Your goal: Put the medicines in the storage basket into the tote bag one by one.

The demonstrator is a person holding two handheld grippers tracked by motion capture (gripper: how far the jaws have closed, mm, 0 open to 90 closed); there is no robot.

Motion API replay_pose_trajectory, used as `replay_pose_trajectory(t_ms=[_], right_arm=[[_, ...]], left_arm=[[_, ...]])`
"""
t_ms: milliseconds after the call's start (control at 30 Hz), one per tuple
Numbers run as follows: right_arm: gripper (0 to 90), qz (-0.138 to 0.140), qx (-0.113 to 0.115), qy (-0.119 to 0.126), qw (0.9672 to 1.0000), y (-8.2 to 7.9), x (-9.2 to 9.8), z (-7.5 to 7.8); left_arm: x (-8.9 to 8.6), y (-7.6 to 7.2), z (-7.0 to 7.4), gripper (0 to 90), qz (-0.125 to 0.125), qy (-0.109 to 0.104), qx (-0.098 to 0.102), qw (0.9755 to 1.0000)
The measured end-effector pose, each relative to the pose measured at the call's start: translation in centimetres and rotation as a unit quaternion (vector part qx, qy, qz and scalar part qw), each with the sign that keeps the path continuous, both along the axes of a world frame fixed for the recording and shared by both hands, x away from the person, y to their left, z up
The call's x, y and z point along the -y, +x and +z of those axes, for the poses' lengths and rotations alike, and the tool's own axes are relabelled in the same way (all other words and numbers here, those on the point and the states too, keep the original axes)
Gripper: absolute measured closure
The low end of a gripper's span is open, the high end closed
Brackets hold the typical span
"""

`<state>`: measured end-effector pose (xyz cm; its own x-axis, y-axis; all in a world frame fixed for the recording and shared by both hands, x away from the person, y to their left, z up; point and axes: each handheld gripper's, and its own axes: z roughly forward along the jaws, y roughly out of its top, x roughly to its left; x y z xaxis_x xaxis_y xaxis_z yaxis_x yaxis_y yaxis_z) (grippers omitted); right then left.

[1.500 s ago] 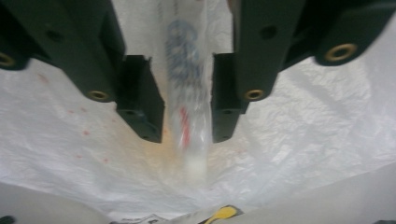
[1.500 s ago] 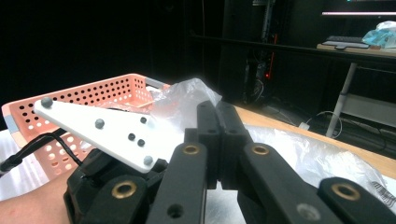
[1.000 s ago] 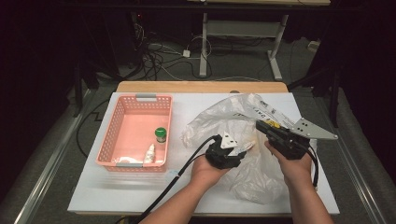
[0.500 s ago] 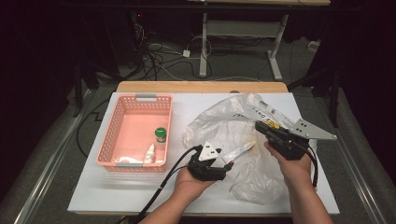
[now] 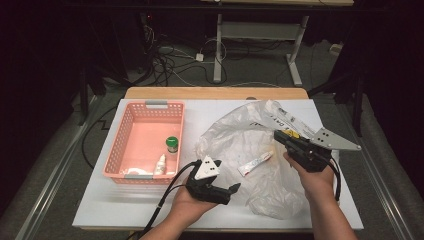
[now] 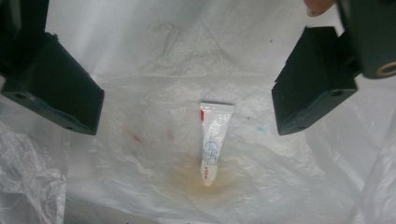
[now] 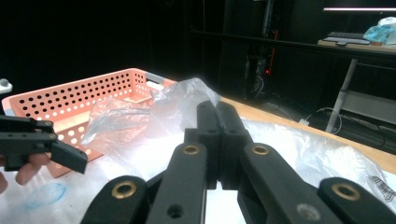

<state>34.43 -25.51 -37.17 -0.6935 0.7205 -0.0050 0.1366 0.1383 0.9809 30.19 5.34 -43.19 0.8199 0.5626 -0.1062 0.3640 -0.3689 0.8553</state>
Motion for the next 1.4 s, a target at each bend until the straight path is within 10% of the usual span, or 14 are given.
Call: replay_pose_trajectory(t_ms=[867, 1400], right_arm=[[90.0, -0.002, -0.003, 0.001, 1.0000, -0.1, 0.2, 0.0], [90.0, -0.001, -0.002, 0.002, 1.0000, 0.0, 0.4, -0.1]], left_arm=[[-5.0, 0.1, 1.5, 0.0, 0.051, 0.001, 0.007, 0.9987], [-9.5, 1.2, 2.6, 0.0, 0.125, 0.013, 0.024, 0.9918]])
